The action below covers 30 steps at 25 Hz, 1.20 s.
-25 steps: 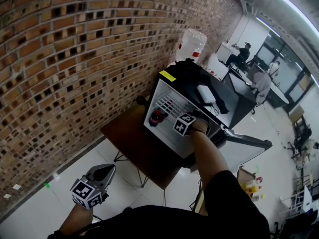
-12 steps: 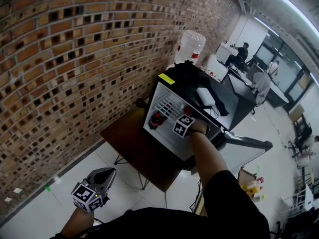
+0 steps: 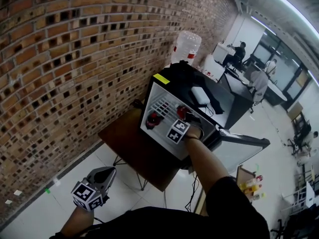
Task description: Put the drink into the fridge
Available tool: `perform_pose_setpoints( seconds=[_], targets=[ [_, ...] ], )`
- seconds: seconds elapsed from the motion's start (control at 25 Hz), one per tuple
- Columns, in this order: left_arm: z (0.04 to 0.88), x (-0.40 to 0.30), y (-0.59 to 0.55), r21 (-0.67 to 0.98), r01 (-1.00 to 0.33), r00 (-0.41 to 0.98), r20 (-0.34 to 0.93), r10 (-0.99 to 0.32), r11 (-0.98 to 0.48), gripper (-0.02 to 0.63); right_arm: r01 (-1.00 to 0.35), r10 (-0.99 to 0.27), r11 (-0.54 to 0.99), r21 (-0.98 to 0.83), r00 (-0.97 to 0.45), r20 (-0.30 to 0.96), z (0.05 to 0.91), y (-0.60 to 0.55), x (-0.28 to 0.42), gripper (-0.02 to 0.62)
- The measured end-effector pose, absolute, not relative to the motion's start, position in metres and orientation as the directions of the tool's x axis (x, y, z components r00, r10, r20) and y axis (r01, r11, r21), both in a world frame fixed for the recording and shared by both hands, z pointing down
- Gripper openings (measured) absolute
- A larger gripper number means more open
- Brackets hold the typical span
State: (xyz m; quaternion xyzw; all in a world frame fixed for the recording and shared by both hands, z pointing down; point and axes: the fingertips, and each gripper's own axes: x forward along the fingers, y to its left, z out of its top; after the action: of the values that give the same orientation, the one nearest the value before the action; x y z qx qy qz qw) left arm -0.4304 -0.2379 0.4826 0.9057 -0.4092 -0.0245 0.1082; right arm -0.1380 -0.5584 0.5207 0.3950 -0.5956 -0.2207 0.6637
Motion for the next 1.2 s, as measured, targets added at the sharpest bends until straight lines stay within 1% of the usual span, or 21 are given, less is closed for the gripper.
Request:
perform_pose_setpoints(
  seconds=[0.16, 0.24, 0.4, 0.96, 1.08, 1.2],
  targets=[
    [0.482, -0.415, -0.234, 0.226, -0.728, 0.672, 0.048, -0.739, -0.647, -0.003, -0.169, -0.746, 0.615, 0.77, 0.194, 0.638, 0.533, -0.551, -0.133, 0.365],
    [0.48, -0.408, -0.231, 0.22, -0.725, 0.676, 0.042, -0.736, -0.653, -0.003, -0.178, -0.737, 0.621, 0.764, 0.201, 0.646, 0.537, -0.55, -0.125, 0.347],
    [0.479, -0.403, -0.226, 0.218, -0.729, 0.673, 0.054, -0.738, -0.649, -0.003, -0.177, -0.74, 0.619, 0.765, 0.193, 0.644, 0.537, -0.547, -0.119, 0.333],
    [0.476, -0.401, -0.218, 0.208, -0.734, 0.669, 0.059, -0.741, -0.646, -0.003, -0.154, -0.75, 0.623, 0.767, 0.16, 0.641, 0.536, -0.539, -0.131, 0.334],
    [0.475, -0.402, -0.217, 0.207, -0.735, 0.668, 0.059, -0.742, -0.645, -0.003, -0.175, -0.756, 0.618, 0.766, 0.132, 0.641, 0.532, -0.535, -0.138, 0.334],
    [0.474, -0.401, -0.217, 0.203, -0.733, 0.67, 0.048, -0.741, -0.65, -0.003, -0.236, -0.76, 0.618, 0.75, 0.062, 0.647, 0.525, -0.522, -0.148, 0.336]
  ],
)
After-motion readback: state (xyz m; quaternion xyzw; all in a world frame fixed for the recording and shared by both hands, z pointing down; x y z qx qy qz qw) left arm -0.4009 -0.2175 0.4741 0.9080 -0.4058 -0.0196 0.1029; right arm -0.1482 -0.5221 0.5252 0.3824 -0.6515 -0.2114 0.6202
